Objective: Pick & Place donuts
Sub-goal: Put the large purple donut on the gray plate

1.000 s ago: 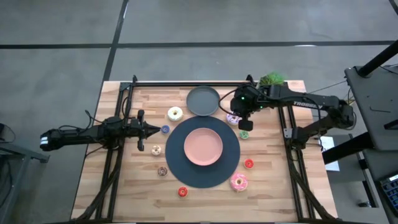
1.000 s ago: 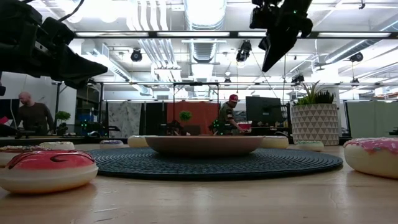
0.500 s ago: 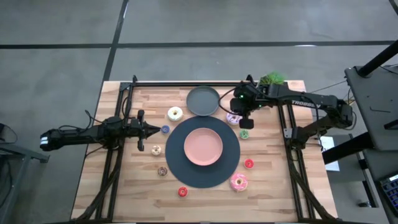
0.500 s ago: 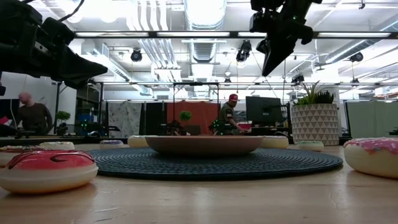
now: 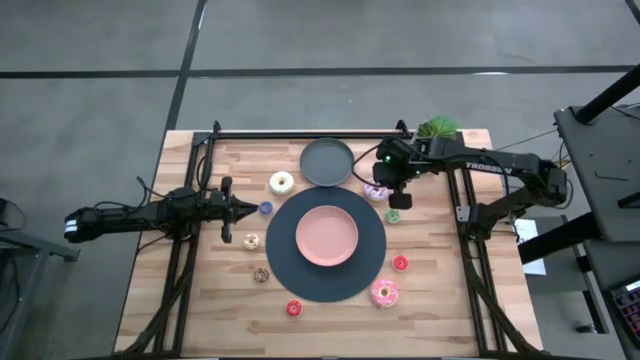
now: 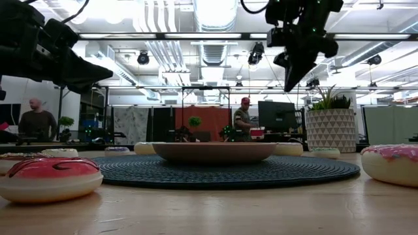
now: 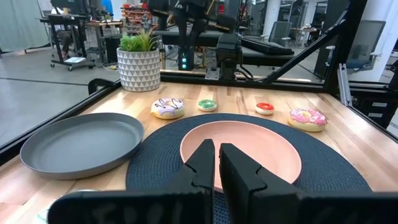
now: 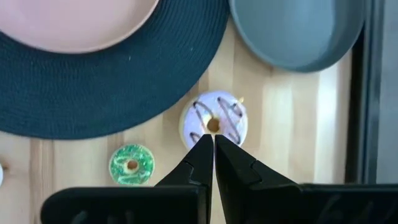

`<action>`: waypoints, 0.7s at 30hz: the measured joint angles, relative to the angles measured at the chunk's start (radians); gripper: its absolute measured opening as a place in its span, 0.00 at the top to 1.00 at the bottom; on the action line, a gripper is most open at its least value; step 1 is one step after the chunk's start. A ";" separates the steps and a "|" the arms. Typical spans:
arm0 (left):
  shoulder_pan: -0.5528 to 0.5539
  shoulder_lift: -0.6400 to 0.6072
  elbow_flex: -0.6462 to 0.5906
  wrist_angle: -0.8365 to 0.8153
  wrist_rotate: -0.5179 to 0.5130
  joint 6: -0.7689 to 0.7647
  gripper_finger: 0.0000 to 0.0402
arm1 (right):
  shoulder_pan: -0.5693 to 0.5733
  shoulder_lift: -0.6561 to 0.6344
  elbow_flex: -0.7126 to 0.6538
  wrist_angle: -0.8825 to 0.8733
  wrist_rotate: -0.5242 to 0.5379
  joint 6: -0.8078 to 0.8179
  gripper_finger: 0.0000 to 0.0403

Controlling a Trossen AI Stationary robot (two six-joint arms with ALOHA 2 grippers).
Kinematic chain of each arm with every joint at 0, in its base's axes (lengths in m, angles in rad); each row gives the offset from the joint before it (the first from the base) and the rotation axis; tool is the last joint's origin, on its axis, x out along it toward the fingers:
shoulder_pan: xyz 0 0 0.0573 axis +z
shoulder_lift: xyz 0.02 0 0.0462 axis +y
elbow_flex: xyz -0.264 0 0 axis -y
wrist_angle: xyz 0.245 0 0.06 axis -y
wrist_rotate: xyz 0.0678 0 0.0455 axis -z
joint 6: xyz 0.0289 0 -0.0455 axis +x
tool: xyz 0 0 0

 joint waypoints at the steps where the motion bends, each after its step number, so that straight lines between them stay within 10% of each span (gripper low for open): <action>1: 0.000 0.000 0.000 0.000 0.000 0.000 1.00 | 0.000 -0.001 -0.009 0.001 0.000 0.000 0.98; 21: 0.000 0.000 0.000 0.004 0.000 0.000 1.00 | 0.000 0.001 -0.085 0.054 -0.060 0.039 0.78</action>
